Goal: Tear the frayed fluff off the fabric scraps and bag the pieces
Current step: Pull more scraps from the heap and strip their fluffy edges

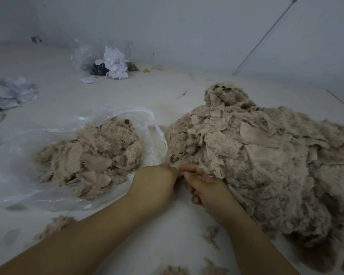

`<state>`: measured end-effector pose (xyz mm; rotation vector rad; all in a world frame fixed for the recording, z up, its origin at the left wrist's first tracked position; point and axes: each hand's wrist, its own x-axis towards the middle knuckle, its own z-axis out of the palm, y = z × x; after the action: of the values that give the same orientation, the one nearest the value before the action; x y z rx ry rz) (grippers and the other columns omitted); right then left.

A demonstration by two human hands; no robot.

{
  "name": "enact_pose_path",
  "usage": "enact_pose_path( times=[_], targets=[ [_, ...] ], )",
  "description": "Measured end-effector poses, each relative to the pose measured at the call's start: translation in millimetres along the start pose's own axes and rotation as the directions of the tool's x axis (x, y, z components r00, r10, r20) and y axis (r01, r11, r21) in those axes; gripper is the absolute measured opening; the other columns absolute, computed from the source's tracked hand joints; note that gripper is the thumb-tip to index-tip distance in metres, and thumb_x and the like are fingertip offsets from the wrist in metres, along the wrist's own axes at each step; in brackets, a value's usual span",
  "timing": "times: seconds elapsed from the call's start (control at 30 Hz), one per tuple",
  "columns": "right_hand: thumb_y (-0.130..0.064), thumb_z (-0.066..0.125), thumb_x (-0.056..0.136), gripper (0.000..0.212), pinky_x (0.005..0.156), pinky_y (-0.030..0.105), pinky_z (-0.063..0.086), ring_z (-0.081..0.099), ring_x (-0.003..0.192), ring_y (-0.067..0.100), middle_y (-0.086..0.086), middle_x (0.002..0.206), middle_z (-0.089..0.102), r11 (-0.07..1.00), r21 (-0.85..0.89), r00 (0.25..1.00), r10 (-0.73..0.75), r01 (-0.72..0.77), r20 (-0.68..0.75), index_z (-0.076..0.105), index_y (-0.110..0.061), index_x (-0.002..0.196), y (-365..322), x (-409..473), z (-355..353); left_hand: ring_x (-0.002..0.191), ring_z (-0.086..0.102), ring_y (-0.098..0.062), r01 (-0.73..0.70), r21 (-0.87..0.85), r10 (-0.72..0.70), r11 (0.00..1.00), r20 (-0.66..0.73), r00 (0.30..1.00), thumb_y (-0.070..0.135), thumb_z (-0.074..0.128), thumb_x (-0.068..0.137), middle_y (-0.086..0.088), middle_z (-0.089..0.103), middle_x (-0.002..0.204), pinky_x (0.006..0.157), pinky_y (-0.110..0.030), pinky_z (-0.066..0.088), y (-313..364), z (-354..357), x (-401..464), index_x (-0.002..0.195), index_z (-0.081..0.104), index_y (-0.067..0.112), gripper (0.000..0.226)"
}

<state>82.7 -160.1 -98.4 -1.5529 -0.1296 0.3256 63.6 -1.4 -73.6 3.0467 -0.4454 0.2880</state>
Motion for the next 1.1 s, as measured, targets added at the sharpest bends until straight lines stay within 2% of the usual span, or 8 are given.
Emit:
enact_pose_path(
  times=[0.17,0.27,0.47,0.7,0.8,0.9,1.0,1.1],
  targets=[
    [-0.028,0.059,0.097,0.015,0.048,0.021,0.043,0.054,0.056,0.008,0.002,0.073,0.066,0.998,0.035,0.998,0.051,-0.05,-0.028,0.072,-0.027,0.102,-1.3,-2.0,1.7,0.069,0.066,-0.027,-0.056,-0.121,0.045,0.991,-0.093,0.995,0.022,0.057,0.089,-0.003,0.068,0.079,0.054,-0.034,0.049,9.5,-7.0,-10.9,0.094,0.07,0.023,0.014],
    [-0.024,0.063,0.094,0.025,0.047,0.018,0.043,0.054,0.05,0.006,0.0,0.062,0.063,0.997,0.059,0.999,0.04,-0.039,-0.007,0.073,-0.028,0.072,-2.5,-3.7,0.9,0.076,0.062,-0.023,-0.072,-0.137,0.07,0.988,-0.02,0.997,0.024,0.047,0.094,-0.001,0.063,0.083,0.056,-0.031,0.037,18.8,-0.3,-20.2,0.1,0.066,0.026,0.02],
    [-0.014,0.065,0.093,0.036,0.045,0.014,0.043,0.052,0.045,0.002,-0.003,0.051,0.061,0.997,0.026,0.997,0.071,-0.071,-0.011,0.073,-0.029,0.061,-3.6,-4.0,-0.3,0.058,0.04,-0.018,-0.078,-0.285,0.089,0.955,0.024,0.996,0.014,0.051,0.087,0.009,0.029,0.055,0.05,-0.03,0.024,17.0,-0.2,-22.1,0.056,0.026,0.03,0.043],
    [-0.011,0.066,0.091,0.002,0.046,0.014,0.043,0.053,0.044,0.003,-0.002,0.054,0.064,0.995,0.003,0.995,0.098,-0.098,0.001,0.067,-0.009,0.092,-2.7,-0.1,2.0,0.076,0.061,-0.025,-0.077,-0.096,0.076,0.992,-0.013,0.997,0.016,0.043,0.091,-0.001,0.063,0.087,0.053,-0.031,0.033,14.6,2.2,-31.5,0.109,0.058,0.026,0.025],
    [-0.012,0.063,0.094,0.011,0.047,0.014,0.043,0.051,0.044,0.004,0.001,0.055,0.062,0.997,-0.028,0.997,0.071,-0.07,0.025,0.07,-0.008,0.086,-2.7,-0.3,0.7,0.066,0.059,-0.018,-0.071,-0.215,0.059,0.974,-0.061,0.996,0.024,0.049,0.091,0.004,0.054,0.067,0.049,-0.03,0.026,16.8,4.0,-30.8,0.084,0.055,0.029,0.011],
    [-0.013,0.061,0.095,0.016,0.05,0.016,0.043,0.05,0.049,0.007,0.005,0.059,0.059,0.999,0.017,0.997,0.05,-0.052,0.058,0.07,-0.007,0.083,-2.8,-2.1,-0.1,0.052,0.05,-0.003,0.12,-0.515,-0.157,0.849,-0.028,0.987,0.041,0.064,0.084,0.009,0.045,0.052,0.044,-0.019,0.026,12.7,6.8,-24.7,0.065,0.045,0.028,0.03],
    [-0.012,0.058,0.097,0.022,0.05,0.016,0.045,0.05,0.049,0.007,0.001,0.056,0.059,0.995,0.063,0.996,0.08,-0.082,0.03,0.07,-0.017,0.079,-2.2,-1.9,-0.4,0.053,0.047,-0.003,0.262,-0.683,-0.319,0.681,0.044,0.947,0.039,0.07,0.084,0.009,0.054,0.066,0.049,-0.018,0.034,10.4,5.9,-14.9,0.09,0.054,0.025,0.022],
    [-0.011,0.057,0.097,0.021,0.049,0.017,0.046,0.052,0.047,0.007,0.001,0.055,0.058,0.992,0.09,0.996,0.087,-0.089,0.024,0.069,-0.017,0.081,-1.4,-1.6,-2.5,0.048,0.054,-0.011,0.41,-0.85,-0.348,0.331,0.294,0.89,0.031,0.07,0.09,-0.001,0.063,0.073,0.041,-0.024,0.043,10.3,8.0,-9.0,0.101,0.06,0.015,0.022]
  ],
)
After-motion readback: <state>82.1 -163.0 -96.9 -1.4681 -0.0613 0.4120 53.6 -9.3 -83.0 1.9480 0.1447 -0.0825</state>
